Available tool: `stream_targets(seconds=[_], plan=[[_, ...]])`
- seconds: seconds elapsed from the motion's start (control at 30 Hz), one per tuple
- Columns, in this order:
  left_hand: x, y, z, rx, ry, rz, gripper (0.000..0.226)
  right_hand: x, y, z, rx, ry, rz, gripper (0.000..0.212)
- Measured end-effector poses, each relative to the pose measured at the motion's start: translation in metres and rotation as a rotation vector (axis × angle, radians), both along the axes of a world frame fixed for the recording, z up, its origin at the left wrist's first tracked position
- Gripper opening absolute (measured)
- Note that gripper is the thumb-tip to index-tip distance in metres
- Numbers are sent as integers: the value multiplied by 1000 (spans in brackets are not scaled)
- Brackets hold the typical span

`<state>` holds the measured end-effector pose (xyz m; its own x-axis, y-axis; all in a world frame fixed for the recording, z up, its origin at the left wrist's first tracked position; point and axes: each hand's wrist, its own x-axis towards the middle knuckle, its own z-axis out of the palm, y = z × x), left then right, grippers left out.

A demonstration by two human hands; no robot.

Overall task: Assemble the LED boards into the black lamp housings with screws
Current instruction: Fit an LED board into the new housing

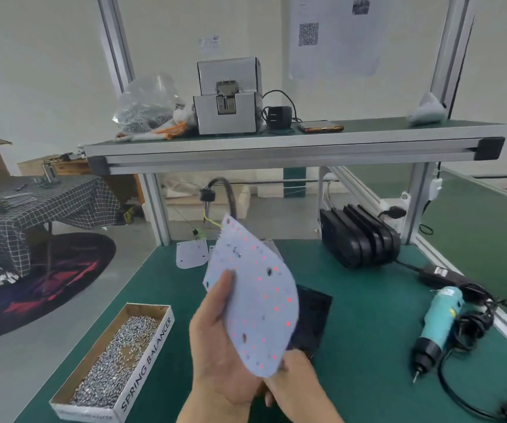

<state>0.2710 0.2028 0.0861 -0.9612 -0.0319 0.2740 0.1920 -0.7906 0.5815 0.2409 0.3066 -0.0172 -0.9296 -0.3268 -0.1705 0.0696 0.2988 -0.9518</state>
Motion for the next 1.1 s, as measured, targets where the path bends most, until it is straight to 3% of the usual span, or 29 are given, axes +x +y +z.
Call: stream_targets(seconds=[0.07, 0.13, 0.2, 0.3, 0.4, 0.5, 0.57, 0.63, 0.7, 0.77, 0.87, 1.1], plan=[[5, -8, -4, 242, 105, -158, 45, 5, 2, 4, 3, 58, -48, 27], [12, -22, -5, 369, 92, -105, 30, 7, 7, 2, -22, 217, -131, 34], [24, -27, -2, 430, 63, -31, 32, 12, 2, 2, -39, 331, -25, 50], [24, -30, 7, 531, -8, -36, 27, 21, -15, 6, -102, 443, 71, 31], [22, -39, 13, 500, 14, -137, 36, 18, -18, 17, -372, 435, -4, 30], [12, -56, 4, 268, 69, -164, 53, -1, -2, 40, -597, 401, -126, 19], [2, -73, -17, 139, 61, -210, 55, -25, 23, 54, -632, 404, -258, 20], [-5, -85, -43, -20, -72, -250, 53, -49, 53, 63, -574, 441, -386, 24], [-19, -93, -67, -424, -254, -122, 57, -68, 76, 63, -436, 473, -477, 27], [-32, -89, -75, -635, -353, -92, 49, -82, 89, 58, -334, 472, -516, 30], [-52, -75, -72, -731, -436, -184, 40, -99, 95, 46, -285, 425, -512, 36], [-98, -54, -72, -715, -548, -242, 33, -110, 88, 17, -187, 338, -453, 37]])
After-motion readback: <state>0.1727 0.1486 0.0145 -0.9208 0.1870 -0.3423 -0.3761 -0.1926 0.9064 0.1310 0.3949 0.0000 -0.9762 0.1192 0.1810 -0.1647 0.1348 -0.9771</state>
